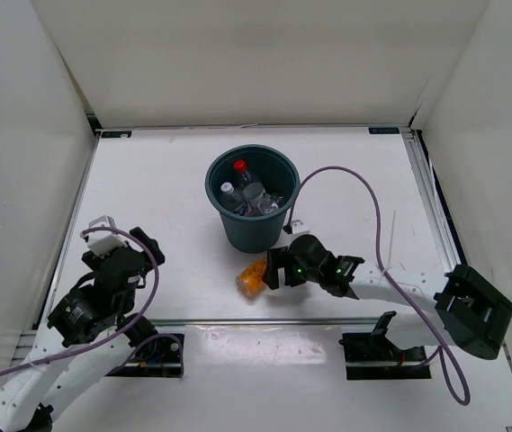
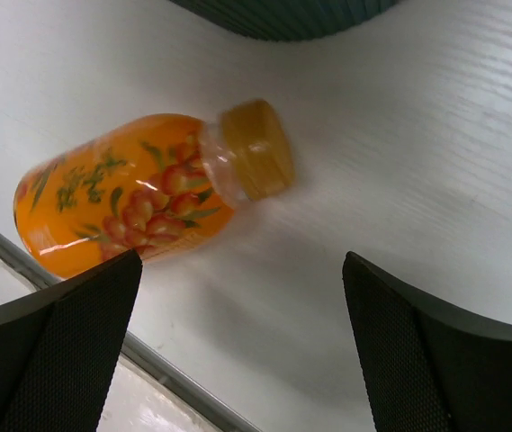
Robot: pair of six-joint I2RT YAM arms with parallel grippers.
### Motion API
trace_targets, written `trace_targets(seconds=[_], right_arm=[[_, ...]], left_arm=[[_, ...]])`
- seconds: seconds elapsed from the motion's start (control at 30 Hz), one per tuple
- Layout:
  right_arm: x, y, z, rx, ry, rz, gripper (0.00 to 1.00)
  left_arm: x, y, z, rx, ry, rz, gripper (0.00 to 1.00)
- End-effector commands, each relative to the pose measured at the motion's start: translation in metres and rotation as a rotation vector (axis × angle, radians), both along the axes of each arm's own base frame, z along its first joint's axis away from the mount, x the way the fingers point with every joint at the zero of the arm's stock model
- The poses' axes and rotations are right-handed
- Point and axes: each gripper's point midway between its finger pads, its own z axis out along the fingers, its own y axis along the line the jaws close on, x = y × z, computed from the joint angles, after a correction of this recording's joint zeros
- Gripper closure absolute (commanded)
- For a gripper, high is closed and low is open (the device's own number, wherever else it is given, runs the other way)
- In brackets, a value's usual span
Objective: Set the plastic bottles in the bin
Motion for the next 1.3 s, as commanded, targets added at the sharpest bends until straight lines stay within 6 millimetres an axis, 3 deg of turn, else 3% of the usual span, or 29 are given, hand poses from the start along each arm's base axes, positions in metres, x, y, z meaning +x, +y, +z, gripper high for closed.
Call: trace_targets(seconds=[0.0, 0.23, 0.4, 0.53, 0.8, 0.93, 1.03, 1.27], right_arm=[[0.019, 0.033, 0.038, 0.118, -0.070, -0.002, 0.05], [0.026, 0.039, 0.068, 0.202, -0.059, -0.102, 0.03], [0.037, 0.053, 0.093, 0.262, -0.020, -0.180, 0.00], [0.036, 0.065, 0.094, 0.219, -0.043, -0.140, 0.00], [0.012, 0.086, 0.087, 0.095, -0.286, 0.145, 0.00], [0.025, 0.081, 0.070, -0.052, -0.438, 0.192, 0.00], [0.036, 0.079, 0.069, -0.170, -0.579, 0.238, 0.00], [0.051, 0.087, 0.067, -0.254, -0.746, 0.300, 0.00]], left_arm=[[-0.002, 0.004, 0.014, -0.006, -0.022, 0.001, 0.00], [0.001, -0.019, 0.016, -0.048, -0.022, -0.109, 0.00], [0.001, -0.033, 0.000, -0.128, 0.011, -0.124, 0.00], [0.000, -0.036, -0.002, -0.166, 0.011, -0.116, 0.00], [-0.003, -0.030, -0.003, -0.153, 0.018, -0.109, 0.00], [-0.007, -0.030, -0.007, -0.172, 0.026, -0.108, 0.00], [-0.009, -0.028, -0.010, -0.168, 0.041, -0.103, 0.00], [-0.010, -0.032, -0.008, -0.178, 0.048, -0.119, 0.00]])
